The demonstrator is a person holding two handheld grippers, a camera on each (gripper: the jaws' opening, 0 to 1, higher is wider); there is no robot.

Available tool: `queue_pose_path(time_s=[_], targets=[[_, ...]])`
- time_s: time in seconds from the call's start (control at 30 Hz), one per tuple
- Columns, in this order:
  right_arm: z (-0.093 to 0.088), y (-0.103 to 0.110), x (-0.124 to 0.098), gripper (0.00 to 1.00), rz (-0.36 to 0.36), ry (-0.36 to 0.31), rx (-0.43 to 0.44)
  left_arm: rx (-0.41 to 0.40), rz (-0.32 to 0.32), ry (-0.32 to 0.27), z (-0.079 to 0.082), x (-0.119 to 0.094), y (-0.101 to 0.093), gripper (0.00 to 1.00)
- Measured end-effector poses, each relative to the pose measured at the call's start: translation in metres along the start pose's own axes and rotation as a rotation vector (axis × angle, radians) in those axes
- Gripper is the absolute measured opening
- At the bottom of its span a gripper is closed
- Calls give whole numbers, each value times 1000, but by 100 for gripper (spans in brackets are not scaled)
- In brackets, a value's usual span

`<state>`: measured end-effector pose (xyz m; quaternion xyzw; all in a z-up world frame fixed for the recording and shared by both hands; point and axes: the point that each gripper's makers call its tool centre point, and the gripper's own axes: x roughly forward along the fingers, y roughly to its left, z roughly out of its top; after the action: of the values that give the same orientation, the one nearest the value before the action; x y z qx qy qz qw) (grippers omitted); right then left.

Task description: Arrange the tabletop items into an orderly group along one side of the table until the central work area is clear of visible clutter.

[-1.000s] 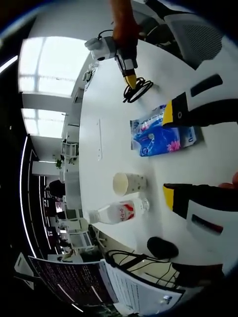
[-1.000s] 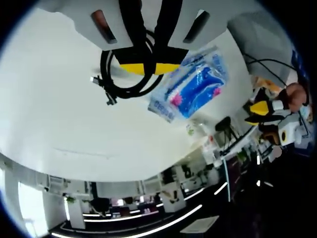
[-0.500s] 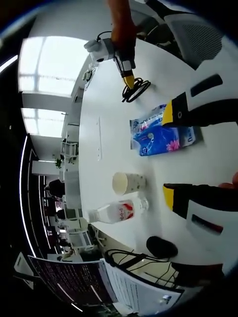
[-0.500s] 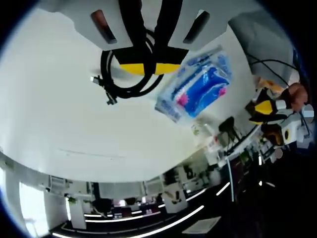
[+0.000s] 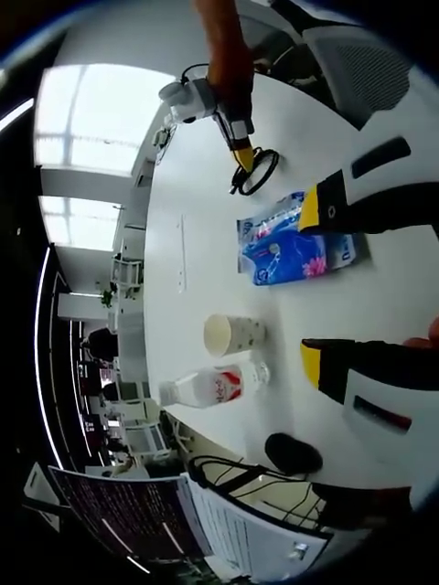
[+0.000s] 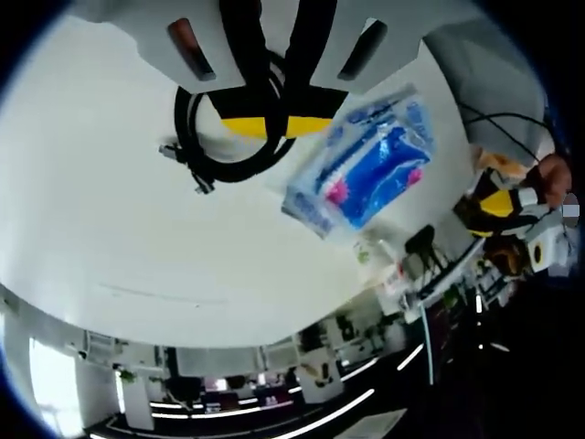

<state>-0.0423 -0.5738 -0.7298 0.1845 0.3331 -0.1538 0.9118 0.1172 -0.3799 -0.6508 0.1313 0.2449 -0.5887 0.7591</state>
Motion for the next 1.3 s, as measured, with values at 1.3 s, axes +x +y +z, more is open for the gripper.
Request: queue_pose_path(time_s=[1.3], targets=[[-32,10,22,7,4,93,-6,-32,15,4,-7,-6,3,44]])
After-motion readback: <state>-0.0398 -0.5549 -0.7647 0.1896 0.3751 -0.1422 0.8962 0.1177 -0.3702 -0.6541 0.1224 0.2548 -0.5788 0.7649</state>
